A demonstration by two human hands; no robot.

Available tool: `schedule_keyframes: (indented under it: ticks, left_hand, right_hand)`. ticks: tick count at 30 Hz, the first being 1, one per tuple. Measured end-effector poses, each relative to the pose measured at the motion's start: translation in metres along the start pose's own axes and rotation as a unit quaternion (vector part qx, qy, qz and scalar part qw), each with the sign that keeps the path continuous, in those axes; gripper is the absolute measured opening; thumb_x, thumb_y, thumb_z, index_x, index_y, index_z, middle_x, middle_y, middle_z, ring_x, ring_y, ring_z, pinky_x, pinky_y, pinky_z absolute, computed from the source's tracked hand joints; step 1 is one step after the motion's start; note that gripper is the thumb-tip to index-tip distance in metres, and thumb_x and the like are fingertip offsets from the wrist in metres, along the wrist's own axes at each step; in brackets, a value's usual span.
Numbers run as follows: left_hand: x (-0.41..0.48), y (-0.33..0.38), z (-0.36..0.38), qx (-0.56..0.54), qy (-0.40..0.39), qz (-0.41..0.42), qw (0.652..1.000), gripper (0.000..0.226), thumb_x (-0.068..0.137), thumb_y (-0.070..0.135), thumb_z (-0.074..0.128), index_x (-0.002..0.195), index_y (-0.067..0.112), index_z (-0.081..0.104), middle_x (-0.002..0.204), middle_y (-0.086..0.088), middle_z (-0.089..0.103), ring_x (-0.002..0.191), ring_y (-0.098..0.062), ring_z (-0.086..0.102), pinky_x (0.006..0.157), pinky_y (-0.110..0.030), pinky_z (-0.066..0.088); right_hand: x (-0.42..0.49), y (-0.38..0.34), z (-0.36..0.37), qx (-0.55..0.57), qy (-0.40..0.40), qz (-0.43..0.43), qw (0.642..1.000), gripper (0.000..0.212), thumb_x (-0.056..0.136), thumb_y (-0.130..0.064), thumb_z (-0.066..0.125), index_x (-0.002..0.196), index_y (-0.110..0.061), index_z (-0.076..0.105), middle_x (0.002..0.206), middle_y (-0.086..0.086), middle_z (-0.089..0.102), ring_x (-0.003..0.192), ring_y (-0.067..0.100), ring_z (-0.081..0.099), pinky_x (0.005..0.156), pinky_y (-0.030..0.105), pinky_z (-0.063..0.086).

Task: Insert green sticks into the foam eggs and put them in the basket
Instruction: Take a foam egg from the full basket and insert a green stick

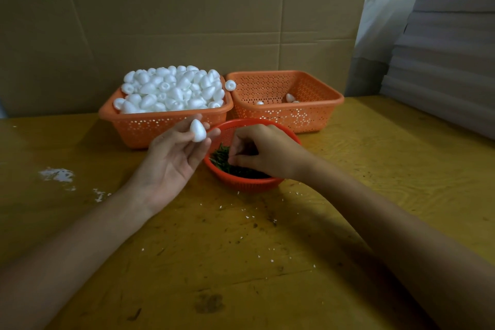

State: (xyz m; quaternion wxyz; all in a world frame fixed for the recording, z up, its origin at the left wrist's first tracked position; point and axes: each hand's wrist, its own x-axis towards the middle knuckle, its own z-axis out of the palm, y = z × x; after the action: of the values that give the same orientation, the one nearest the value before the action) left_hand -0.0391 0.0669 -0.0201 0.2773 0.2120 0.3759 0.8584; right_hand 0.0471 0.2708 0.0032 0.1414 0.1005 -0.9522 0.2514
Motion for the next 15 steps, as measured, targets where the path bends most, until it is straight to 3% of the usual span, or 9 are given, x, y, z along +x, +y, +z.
schedule_keyframes:
  ticks: [15]
  left_hand:
    - [-0.0007, 0.0004, -0.0008, -0.039, -0.017, -0.009, 0.999, 0.029, 0.088, 0.000, 0.058, 0.094, 0.016, 0.081, 0.107, -0.005, 0.075, 0.120, -0.024, 0.071, 0.086, -0.024, 0.061]
  right_hand:
    - [-0.0005, 0.0002, 0.0001, -0.003, 0.001, -0.005, 1.000, 0.008, 0.090, -0.017, 0.081, 0.091, -0.017, 0.073, 0.094, -0.009, 0.075, 0.090, 0.005, 0.068, 0.086, 0.040, 0.055]
